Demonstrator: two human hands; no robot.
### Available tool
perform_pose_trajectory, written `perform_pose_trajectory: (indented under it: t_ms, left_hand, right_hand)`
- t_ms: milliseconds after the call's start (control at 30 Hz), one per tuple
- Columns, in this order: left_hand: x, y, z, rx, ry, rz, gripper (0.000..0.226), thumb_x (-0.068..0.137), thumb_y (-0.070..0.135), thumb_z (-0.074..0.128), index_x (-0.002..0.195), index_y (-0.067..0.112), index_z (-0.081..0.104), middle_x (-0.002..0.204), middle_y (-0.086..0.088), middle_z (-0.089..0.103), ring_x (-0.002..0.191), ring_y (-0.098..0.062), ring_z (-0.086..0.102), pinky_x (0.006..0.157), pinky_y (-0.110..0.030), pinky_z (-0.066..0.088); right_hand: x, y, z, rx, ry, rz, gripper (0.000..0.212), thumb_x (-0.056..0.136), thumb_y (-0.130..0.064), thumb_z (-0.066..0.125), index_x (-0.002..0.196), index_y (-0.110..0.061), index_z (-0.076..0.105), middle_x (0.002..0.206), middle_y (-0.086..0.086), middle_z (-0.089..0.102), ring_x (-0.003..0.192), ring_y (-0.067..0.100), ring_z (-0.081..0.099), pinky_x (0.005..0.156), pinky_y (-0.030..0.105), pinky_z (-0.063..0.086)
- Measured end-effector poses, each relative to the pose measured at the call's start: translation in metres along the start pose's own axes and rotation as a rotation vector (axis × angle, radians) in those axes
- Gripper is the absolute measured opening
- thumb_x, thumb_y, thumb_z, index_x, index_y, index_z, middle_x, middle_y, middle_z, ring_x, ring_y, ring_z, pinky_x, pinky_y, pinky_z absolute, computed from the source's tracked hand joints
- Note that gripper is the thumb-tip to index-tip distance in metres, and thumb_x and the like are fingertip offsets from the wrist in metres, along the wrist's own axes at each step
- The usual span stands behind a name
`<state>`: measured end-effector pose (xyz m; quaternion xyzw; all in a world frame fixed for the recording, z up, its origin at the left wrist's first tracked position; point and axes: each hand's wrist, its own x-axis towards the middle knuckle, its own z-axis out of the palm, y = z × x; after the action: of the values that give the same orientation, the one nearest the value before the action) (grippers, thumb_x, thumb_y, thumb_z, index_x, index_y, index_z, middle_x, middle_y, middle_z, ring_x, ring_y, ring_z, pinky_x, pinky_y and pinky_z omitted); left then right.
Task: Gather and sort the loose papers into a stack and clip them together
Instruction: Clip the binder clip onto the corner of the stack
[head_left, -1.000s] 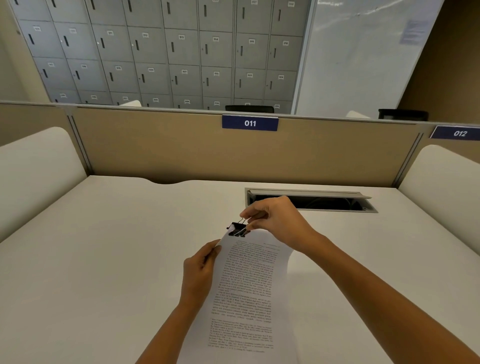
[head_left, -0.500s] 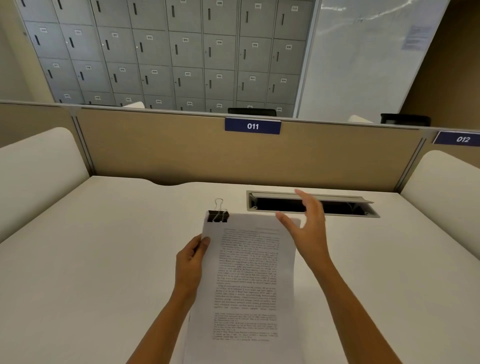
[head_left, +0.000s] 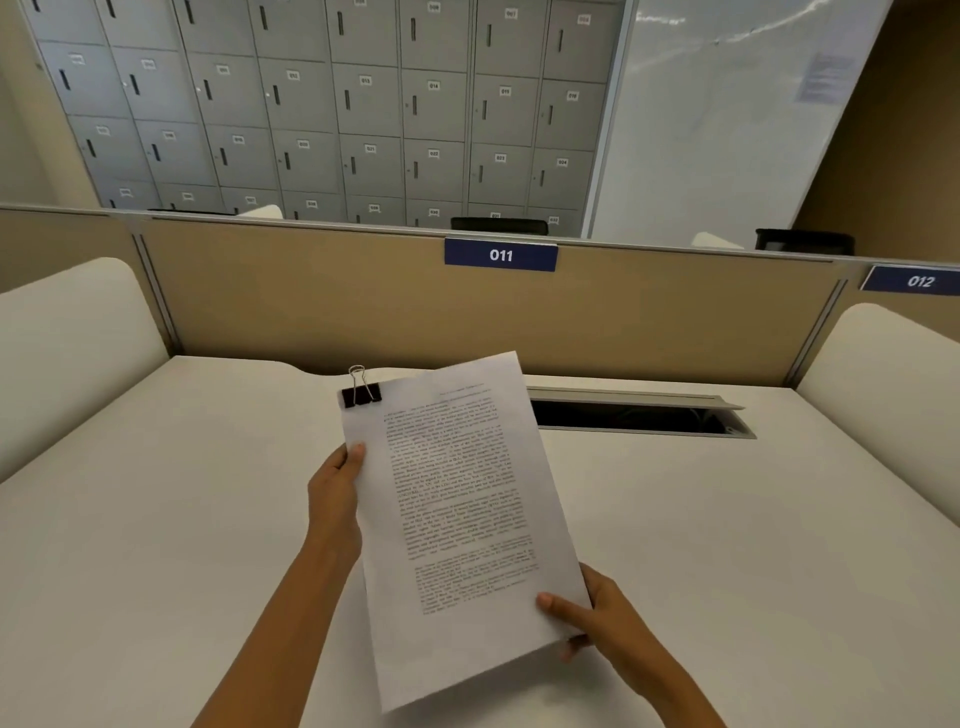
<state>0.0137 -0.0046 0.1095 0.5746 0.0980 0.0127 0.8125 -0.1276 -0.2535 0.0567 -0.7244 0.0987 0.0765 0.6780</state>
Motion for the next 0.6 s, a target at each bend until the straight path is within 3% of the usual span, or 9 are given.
perform_pose_trajectory:
  t_ms: [133, 300, 433, 600]
  left_hand:
    - [0.005, -0.004, -0.001, 0.076, -0.028, -0.025, 0.026, 0.095, 0.024, 0.045, 0.117, 0.013, 0.056, 0.112, -0.008, 0.062, 0.100, -0.029, 0.060, 0.092, -0.049, 0.048]
    - [0.003, -0.020, -0.005, 0.289, -0.125, -0.089, 0.047, 0.092, 0.028, 0.051, 0.136, 0.016, 0.042, 0.133, -0.006, 0.054, 0.114, -0.027, 0.056, 0.098, -0.047, 0.045]
    - [-0.012, -0.033, 0.001, 0.454, -0.207, -0.038, 0.040, 0.094, 0.026, 0.048, 0.132, 0.013, 0.044, 0.122, -0.006, 0.058, 0.102, -0.023, 0.058, 0.086, -0.036, 0.047]
    - [-0.007, -0.044, -0.003, 0.575, -0.183, -0.022, 0.043, 0.095, 0.026, 0.046, 0.135, 0.012, 0.037, 0.129, -0.010, 0.053, 0.104, -0.026, 0.055, 0.084, -0.044, 0.054]
  right_hand:
    - [0.006, 0.001, 0.006, 0.063, 0.082, -0.052, 0.032, 0.081, -0.027, 0.066, 0.111, -0.027, 0.055, 0.108, -0.005, 0.067, 0.091, 0.020, 0.069, 0.066, 0.039, 0.060]
    - [0.025, 0.000, 0.018, 0.167, 0.167, -0.104, 0.036, 0.084, -0.019, 0.064, 0.119, -0.024, 0.054, 0.112, -0.002, 0.066, 0.094, 0.021, 0.068, 0.063, 0.036, 0.059]
    - [0.047, -0.007, 0.030, 0.249, 0.252, -0.151, 0.040, 0.086, -0.015, 0.063, 0.122, -0.024, 0.048, 0.114, -0.004, 0.062, 0.097, 0.022, 0.066, 0.060, 0.031, 0.059]
    - [0.067, -0.004, 0.037, 0.172, 0.315, -0.159, 0.045, 0.088, -0.017, 0.061, 0.130, -0.019, 0.045, 0.117, -0.003, 0.060, 0.086, 0.017, 0.069, 0.061, 0.033, 0.059]
